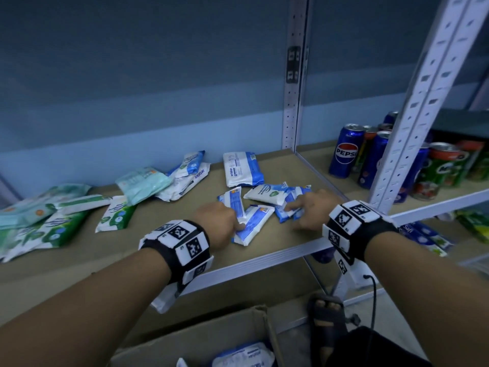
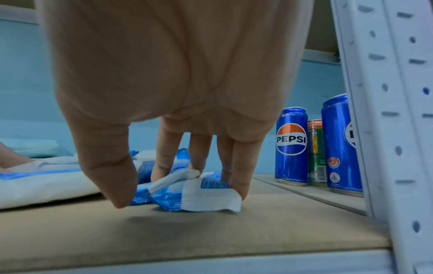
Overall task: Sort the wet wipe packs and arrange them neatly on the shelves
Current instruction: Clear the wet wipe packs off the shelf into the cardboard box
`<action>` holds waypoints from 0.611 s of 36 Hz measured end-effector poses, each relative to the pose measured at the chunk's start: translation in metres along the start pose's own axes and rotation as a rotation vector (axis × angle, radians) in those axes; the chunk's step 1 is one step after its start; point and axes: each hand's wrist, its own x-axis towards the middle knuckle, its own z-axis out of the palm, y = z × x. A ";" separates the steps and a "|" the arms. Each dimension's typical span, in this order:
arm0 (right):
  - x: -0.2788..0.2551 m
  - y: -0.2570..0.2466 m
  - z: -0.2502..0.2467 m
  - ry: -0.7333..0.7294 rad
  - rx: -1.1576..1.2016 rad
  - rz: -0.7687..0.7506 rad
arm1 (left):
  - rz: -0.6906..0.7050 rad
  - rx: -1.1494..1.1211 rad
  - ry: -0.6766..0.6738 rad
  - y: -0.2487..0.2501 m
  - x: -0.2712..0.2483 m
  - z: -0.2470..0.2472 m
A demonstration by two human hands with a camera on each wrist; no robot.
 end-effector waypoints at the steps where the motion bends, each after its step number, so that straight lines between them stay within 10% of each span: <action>1: -0.002 0.000 0.000 -0.006 0.002 -0.003 | -0.006 -0.023 0.004 0.001 -0.004 -0.001; 22: 0.026 -0.010 -0.015 0.200 0.133 -0.008 | -0.218 -0.200 0.030 0.022 -0.003 0.003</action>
